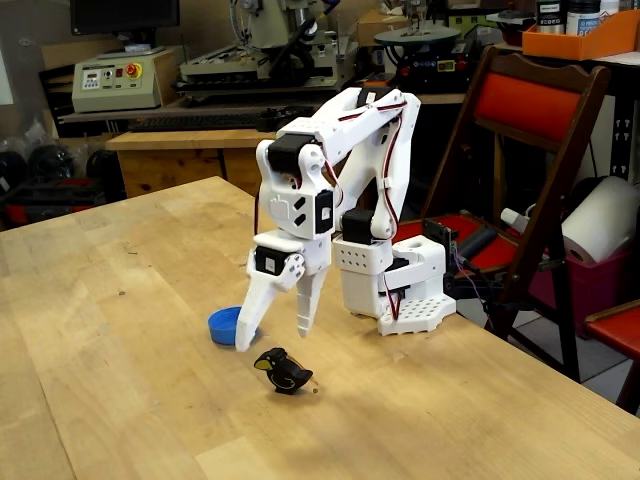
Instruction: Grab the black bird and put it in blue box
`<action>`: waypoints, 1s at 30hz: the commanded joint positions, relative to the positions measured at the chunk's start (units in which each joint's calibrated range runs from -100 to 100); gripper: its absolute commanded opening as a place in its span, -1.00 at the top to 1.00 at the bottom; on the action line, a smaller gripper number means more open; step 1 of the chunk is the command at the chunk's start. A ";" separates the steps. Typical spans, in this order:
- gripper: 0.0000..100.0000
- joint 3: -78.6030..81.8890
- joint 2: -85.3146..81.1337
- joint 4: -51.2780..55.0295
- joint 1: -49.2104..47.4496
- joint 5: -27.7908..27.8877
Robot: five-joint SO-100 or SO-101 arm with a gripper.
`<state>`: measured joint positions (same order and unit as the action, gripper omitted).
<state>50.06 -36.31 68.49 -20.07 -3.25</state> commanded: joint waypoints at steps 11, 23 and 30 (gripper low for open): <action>0.14 -1.39 8.62 -0.03 0.15 -0.24; 0.14 -1.39 9.14 -0.27 0.07 -0.20; 0.14 -1.39 9.31 -0.35 0.07 -0.20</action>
<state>50.06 -26.87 68.25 -20.07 -3.35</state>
